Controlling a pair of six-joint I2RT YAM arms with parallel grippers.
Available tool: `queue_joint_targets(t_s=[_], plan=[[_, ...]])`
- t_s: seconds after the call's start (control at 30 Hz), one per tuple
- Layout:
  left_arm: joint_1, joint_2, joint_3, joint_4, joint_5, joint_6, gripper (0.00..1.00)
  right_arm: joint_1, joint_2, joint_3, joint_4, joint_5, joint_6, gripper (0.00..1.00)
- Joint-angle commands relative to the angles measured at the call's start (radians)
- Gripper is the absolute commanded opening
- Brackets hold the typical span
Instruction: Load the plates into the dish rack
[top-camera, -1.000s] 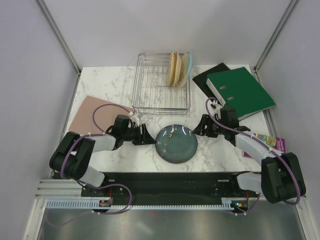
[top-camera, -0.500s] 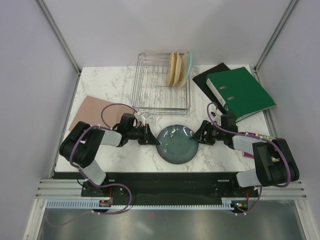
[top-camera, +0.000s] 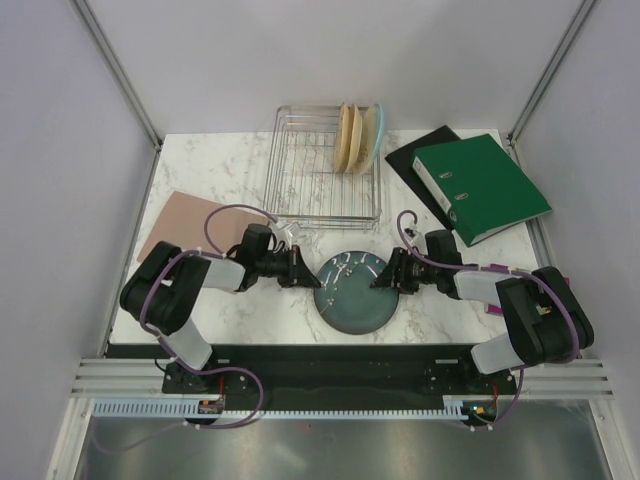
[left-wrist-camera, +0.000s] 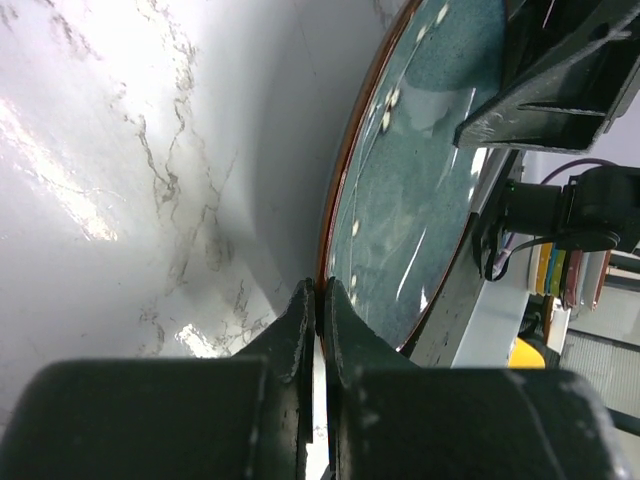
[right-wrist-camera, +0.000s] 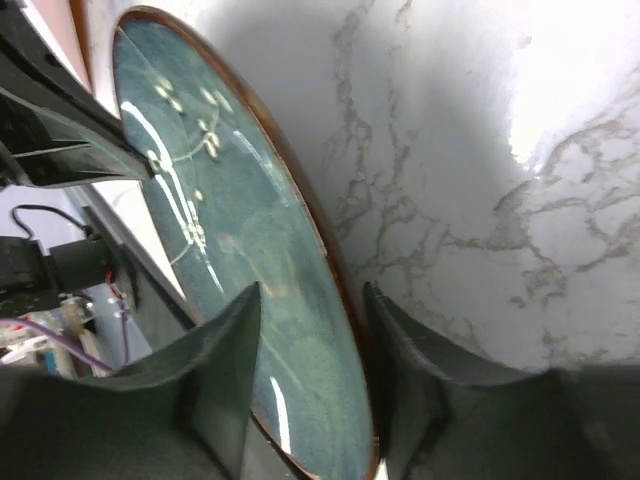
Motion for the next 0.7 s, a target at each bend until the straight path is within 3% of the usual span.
queue_joint_targets(t_s=[0.0, 0.1, 0.2, 0.23, 0.33, 0.43, 0.53, 0.67], plan=[[-0.012, -0.014, 0.012, 0.023, 0.02, 0.011, 0.02, 0.004, -0.025, 0.008, -0.069, 0.045, -0.037, 0.47], [-0.012, -0.011, 0.023, 0.005, 0.011, 0.015, 0.03, -0.001, -0.043, 0.017, -0.063, 0.044, -0.046, 0.26], [-0.012, -0.01, 0.049, -0.036, -0.009, 0.031, 0.21, -0.001, -0.062, 0.056, -0.114, 0.032, -0.087, 0.0], [-0.012, -0.025, 0.057, -0.076, -0.019, 0.04, 0.36, -0.001, -0.079, 0.073, -0.166, 0.031, -0.13, 0.0], [-0.004, -0.118, 0.072, -0.166, -0.061, 0.097, 0.52, -0.001, -0.129, 0.148, -0.302, 0.028, -0.208, 0.0], [0.023, -0.255, 0.06, -0.281, -0.081, 0.178, 0.57, 0.004, -0.174, 0.253, -0.455, 0.002, -0.299, 0.0], [0.056, -0.498, 0.064, -0.45, -0.081, 0.313, 0.59, 0.054, -0.18, 0.433, -0.639, -0.042, -0.412, 0.0], [0.062, -0.872, 0.077, -0.549, -0.197, 0.474, 0.62, 0.153, -0.148, 0.81, -0.801, -0.03, -0.57, 0.0]])
